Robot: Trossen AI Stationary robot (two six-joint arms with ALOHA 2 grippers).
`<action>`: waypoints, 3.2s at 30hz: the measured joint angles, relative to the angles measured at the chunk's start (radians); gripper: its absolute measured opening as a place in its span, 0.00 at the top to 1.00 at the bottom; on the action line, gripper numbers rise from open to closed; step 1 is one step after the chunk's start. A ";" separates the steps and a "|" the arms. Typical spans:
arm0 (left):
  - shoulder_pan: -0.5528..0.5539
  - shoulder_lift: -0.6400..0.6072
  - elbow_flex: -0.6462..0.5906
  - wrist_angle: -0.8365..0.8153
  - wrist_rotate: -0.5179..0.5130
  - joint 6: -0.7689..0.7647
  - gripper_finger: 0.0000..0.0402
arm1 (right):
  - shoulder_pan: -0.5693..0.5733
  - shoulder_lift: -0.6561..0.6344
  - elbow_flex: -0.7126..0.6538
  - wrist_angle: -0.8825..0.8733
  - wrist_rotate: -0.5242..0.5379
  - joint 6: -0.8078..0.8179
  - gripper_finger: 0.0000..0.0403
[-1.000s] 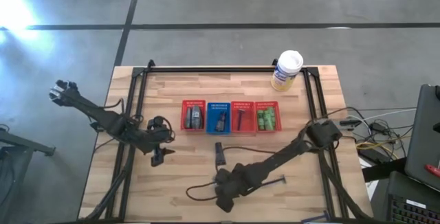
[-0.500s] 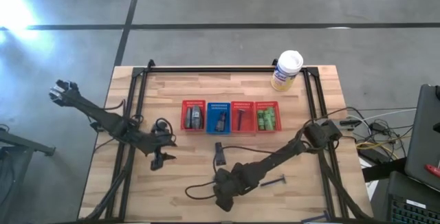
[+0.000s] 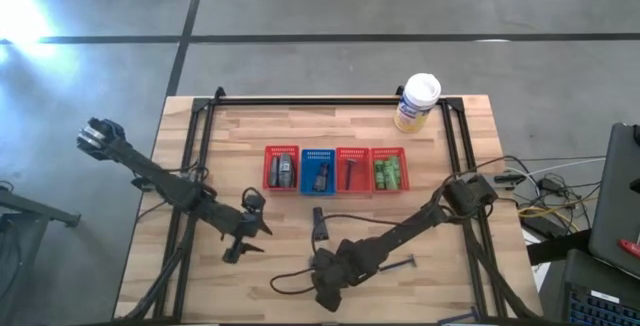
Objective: Pick & Place Travel size toiletries
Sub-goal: Put the black deodorant into the left red basket
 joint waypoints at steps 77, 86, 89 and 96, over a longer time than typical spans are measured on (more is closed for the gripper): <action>-0.052 -0.015 0.009 -0.060 0.052 -0.082 0.38 | 0.021 0.008 -0.064 -0.040 0.175 0.026 0.17; -0.052 -0.015 0.009 -0.056 0.052 0.001 0.38 | 0.013 -0.009 -0.059 -0.074 0.080 0.006 0.49; -0.052 -0.015 0.009 -0.053 0.052 0.089 0.38 | 0.003 -0.040 -0.044 -0.059 0.025 -0.011 0.49; -0.056 -0.012 0.048 0.061 -0.036 0.610 0.38 | -0.080 -0.207 -0.036 0.060 -0.105 -0.046 0.49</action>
